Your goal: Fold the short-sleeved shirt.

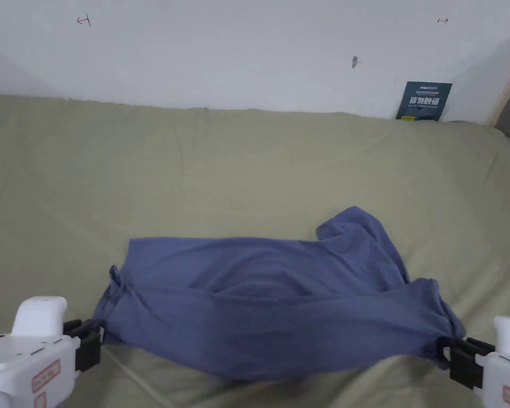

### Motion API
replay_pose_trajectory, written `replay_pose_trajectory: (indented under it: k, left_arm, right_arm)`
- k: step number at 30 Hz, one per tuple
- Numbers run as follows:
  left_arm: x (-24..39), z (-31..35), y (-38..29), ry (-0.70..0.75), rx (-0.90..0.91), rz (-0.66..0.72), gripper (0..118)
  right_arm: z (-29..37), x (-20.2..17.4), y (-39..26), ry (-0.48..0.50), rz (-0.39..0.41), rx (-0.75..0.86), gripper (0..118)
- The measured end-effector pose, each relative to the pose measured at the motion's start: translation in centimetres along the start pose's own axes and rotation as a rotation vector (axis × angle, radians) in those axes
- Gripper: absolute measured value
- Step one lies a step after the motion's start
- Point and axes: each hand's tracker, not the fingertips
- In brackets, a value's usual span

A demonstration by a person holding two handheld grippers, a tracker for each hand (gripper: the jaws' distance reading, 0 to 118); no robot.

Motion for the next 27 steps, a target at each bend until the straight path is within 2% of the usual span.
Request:
replay_pose_trajectory:
  k: [5, 7, 12, 13, 14, 15, 16, 17, 20, 22, 24, 25, 27]
  left_arm:
    - [-0.9, 2.4, -1.2, 0.003, -0.066, 0.017, 1]
    - [-1.4, 1.3, -3.0, 0.044, -0.132, 0.016, 1]
    - [-1.8, -2.0, -7.5, 0.069, -0.269, 0.053, 1]
    - [-1.8, -2.3, -8.1, 0.074, -0.276, 0.048, 4]
    - [-1.9, -2.4, -8.4, 0.071, -0.271, 0.054, 12]
    - [-2.1, -2.2, -8.7, 0.067, -0.275, 0.073, 33]
    - [-2.1, -1.6, -8.7, 0.079, -0.273, 0.079, 69]
    - [-2.1, -1.1, -8.8, 0.084, -0.268, 0.083, 77]
    - [-2.2, 3.0, -7.6, 0.032, -0.084, 0.119, 76]
    - [-1.8, 5.3, -6.6, 0.050, 0.065, 0.116, 76]
    - [-1.3, 6.5, -5.6, 0.073, 0.163, 0.098, 76]
    - [-0.9, 6.8, -4.8, 0.065, 0.217, 0.085, 76]
    - [-0.6, 6.4, -3.7, 0.045, 0.247, 0.068, 75]
  right_arm:
    - [2.6, 1.0, -1.7, 0.018, -0.015, -0.076, 7]
    - [1.7, 1.2, -3.7, -0.005, 0.003, -0.135, 7]
    - [-1.6, 1.6, -8.6, -0.014, -0.025, -0.224, 7]
    - [-1.9, 1.7, -9.3, -0.020, -0.034, -0.220, 12]
    - [-1.9, 1.9, -9.6, -0.019, -0.037, -0.208, 34]
    - [-1.7, 1.8, -9.8, -0.018, -0.041, -0.205, 68]
    - [-1.4, 1.8, -9.6, -0.012, -0.048, -0.214, 111]
    - [-0.8, 1.7, -9.5, 0.005, -0.056, -0.208, 118]
    - [2.9, 0.7, -8.2, 0.066, -0.037, -0.026, 118]
    - [5.0, -0.4, -7.1, 0.088, -0.018, 0.089, 118]
    - [6.6, -1.8, -6.0, 0.069, 0.015, 0.200, 118]
    - [7.1, -2.5, -5.2, 0.042, 0.032, 0.236, 118]
    - [7.2, -3.5, -3.8, 0.056, 0.031, 0.235, 117]
